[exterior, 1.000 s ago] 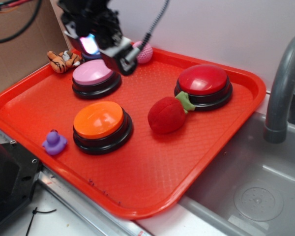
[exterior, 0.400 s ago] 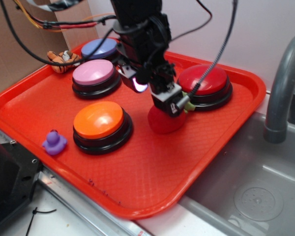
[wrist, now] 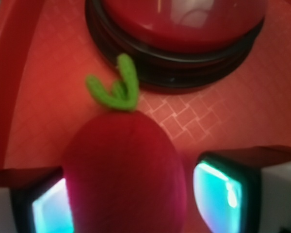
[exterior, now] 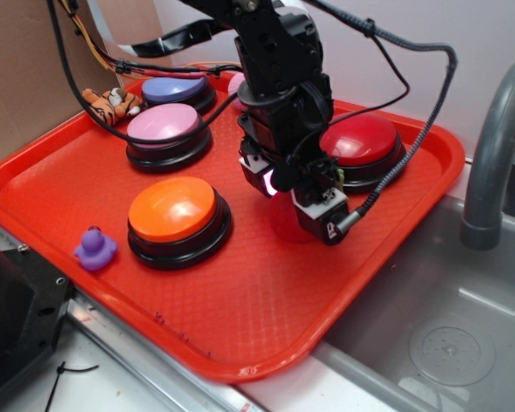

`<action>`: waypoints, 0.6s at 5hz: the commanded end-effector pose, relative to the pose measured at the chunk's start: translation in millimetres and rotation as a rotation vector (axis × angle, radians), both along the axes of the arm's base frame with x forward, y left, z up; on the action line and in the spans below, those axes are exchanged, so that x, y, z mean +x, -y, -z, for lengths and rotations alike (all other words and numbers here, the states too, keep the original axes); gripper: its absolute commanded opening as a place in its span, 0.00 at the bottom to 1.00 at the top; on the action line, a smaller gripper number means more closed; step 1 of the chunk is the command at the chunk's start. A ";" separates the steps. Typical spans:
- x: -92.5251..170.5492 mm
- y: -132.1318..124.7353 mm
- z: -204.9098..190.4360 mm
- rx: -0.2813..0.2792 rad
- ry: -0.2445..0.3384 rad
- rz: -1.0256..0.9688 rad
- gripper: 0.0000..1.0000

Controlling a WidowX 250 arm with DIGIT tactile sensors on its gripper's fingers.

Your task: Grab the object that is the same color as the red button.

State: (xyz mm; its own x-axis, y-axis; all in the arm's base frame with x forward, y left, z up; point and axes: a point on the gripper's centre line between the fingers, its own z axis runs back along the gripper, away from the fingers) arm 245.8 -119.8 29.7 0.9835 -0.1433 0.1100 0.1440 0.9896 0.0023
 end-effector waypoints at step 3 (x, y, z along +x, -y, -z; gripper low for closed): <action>2.8 -20.1 -29.4 0.006 -0.038 0.029 0.00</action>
